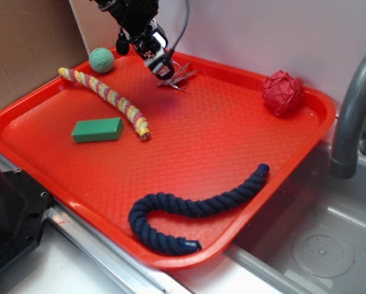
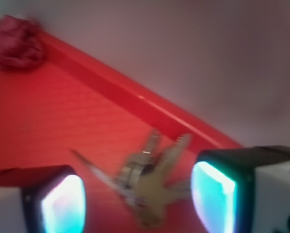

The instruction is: Grab the silver keys.

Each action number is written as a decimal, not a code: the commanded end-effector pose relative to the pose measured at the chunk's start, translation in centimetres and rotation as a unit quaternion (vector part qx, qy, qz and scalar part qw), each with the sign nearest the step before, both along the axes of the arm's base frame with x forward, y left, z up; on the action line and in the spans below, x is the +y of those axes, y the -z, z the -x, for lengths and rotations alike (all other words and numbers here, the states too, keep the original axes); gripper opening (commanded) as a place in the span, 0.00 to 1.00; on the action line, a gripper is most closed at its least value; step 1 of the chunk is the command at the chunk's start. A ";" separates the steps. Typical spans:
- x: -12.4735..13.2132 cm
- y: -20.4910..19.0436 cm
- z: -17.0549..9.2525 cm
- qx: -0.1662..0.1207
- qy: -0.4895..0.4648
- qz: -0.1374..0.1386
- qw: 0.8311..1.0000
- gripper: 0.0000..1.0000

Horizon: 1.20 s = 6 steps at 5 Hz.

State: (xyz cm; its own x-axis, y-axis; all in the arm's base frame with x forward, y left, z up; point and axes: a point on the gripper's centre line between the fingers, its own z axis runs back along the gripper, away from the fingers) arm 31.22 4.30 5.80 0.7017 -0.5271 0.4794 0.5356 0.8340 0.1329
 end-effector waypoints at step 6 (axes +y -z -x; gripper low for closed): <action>-1.4 -3.2 0.2 0.032 0.040 -0.112 0.992 1.00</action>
